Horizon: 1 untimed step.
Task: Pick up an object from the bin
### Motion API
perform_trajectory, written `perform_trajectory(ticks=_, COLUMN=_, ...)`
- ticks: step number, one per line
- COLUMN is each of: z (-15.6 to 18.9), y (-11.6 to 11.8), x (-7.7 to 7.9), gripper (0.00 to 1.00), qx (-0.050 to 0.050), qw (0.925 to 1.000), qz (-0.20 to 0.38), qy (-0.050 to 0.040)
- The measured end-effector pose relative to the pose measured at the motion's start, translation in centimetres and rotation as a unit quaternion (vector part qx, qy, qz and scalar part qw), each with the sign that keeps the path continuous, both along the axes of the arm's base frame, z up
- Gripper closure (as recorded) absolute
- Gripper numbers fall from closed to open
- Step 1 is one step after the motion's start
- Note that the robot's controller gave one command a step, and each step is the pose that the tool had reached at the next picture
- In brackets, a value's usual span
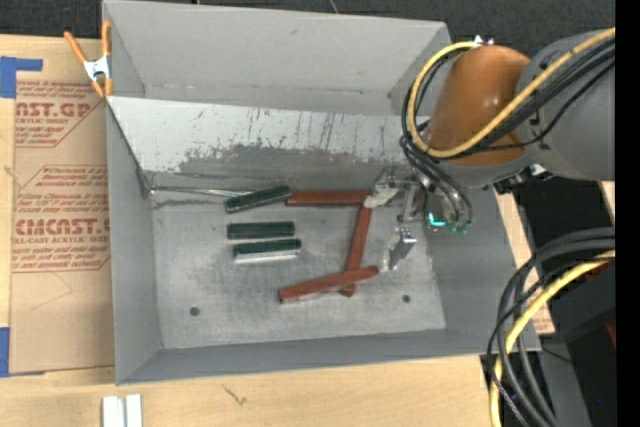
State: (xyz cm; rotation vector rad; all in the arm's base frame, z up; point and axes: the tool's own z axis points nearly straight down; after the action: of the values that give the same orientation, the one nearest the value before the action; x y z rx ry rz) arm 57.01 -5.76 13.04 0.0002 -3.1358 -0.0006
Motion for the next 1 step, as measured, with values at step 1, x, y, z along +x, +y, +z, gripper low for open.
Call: perform_trajectory(ticks=1, z=0.39, y=0.0, x=0.2, gripper=0.0, qx=0.0, qw=1.0, qz=0.0, qy=-0.0036)
